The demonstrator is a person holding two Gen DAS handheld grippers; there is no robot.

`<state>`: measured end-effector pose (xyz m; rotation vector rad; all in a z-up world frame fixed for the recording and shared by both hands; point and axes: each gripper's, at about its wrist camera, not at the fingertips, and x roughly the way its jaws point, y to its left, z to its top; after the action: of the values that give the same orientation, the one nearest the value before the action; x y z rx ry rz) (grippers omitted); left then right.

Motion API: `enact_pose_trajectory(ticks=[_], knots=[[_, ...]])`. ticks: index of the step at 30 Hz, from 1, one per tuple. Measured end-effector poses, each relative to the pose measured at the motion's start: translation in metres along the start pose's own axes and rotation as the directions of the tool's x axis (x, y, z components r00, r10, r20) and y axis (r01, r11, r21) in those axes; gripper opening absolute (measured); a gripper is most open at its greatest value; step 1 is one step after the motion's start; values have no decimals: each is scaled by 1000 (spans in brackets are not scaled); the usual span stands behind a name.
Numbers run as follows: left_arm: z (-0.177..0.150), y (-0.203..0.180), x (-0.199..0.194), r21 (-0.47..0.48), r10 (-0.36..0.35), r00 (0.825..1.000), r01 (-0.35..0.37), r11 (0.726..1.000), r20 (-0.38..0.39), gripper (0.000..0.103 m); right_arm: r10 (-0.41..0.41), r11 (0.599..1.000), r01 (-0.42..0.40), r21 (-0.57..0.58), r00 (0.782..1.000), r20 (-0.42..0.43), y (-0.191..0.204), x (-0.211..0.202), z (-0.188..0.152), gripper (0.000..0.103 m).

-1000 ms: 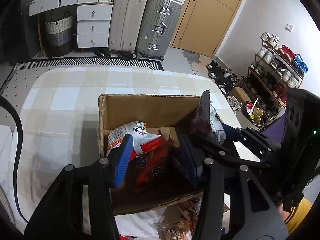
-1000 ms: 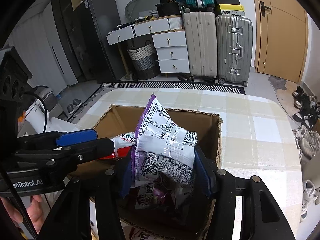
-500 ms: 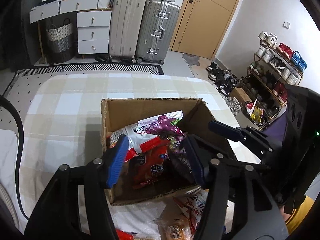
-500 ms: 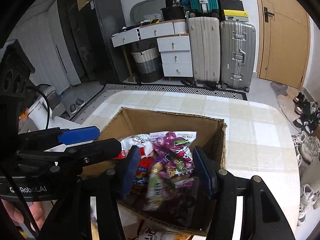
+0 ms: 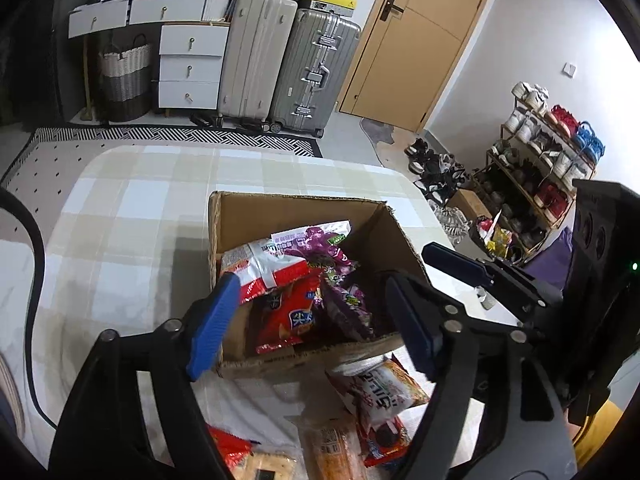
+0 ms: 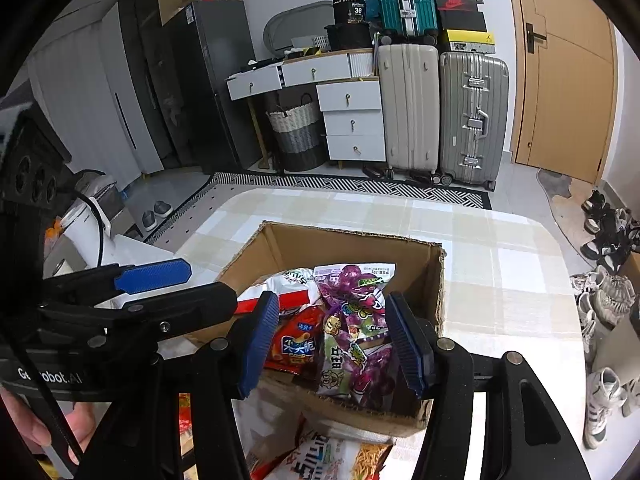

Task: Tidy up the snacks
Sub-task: 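Withdraw both open tools from the box back toward the remaining snacks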

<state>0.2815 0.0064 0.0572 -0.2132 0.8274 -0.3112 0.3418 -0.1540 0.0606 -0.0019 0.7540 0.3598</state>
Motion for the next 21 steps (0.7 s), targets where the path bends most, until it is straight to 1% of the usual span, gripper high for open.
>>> enact_pose_trajectory(ticks=[5,10,15,18,19,21], knots=[[-6,-8,-18,12,1,1000,-1,1000,9,77,3,1000,-3,3,1000,19,4,-19,-5,57],[-12,-24,-53,43,19,998,-22,999,56,79,4,1000,-2,-18,996,84,13,-48,-12,57],[-25,-39,-96,45,18,995,-23,999,102,81,14,1000,-12,-13,991,133,25,-84,-21,57],[-39,-51,-127,63,24,989,-34,997,147,81,12,1000,-9,-18,987,157,34,-107,-29,57],[-48,-56,-142,73,32,985,-45,996,169,81,12,1000,-10,-16,986,164,37,-115,-33,58],[-59,-63,-161,83,40,979,-58,995,199,81,8,1000,-7,-6,983,181,42,-131,-41,64]])
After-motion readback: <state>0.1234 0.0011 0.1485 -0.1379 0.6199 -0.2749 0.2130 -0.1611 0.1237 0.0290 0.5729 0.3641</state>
